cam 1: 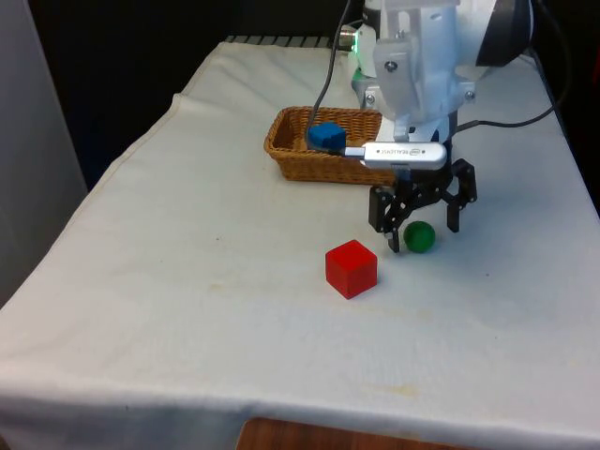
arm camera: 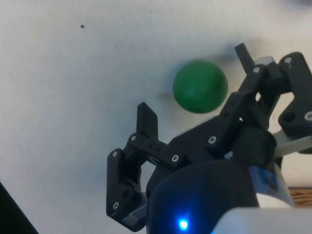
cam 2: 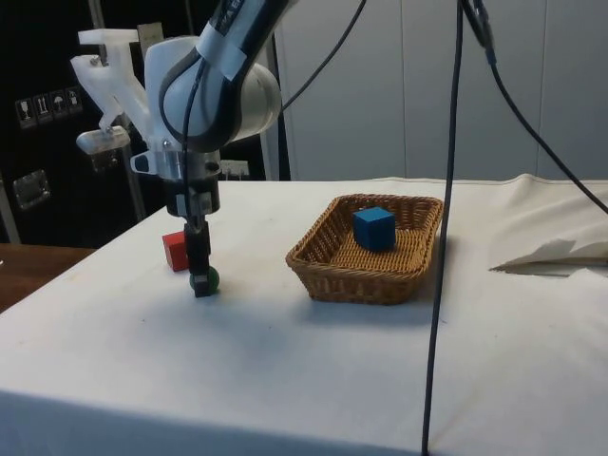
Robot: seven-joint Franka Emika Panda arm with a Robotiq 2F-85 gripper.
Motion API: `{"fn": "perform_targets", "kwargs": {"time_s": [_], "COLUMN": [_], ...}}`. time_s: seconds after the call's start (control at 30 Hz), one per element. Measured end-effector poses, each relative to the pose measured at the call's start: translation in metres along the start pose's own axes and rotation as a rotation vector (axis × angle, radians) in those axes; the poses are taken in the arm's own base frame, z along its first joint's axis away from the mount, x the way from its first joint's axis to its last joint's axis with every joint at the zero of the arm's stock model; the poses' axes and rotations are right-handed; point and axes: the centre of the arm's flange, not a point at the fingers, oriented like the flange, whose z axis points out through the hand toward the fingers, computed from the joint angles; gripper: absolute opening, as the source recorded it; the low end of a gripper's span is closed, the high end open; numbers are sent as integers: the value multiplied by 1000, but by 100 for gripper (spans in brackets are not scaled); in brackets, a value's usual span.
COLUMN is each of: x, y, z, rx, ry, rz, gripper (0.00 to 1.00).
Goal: Place all non-red objects into the basket.
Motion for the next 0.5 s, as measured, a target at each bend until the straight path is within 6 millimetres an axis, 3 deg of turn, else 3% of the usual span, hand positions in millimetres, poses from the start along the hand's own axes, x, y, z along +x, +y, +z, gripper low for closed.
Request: {"fn": "perform_targets", "kwargs": {"time_s": [0.1,0.13,0.2,0.37,0.4,0.43,0.5], "x": [0,0,0,0,0,0,0], "y": [0,0,0,0,0,0,0], "z": [0,0,0,0,0,0,0], "rx": [0,0,0,0,0,0,0], "ry": [0,0,0,0,0,0,0], "rz": [0,0,0,1,1,1,2], "gripper": [100,96,63,7,7,0,0]}}
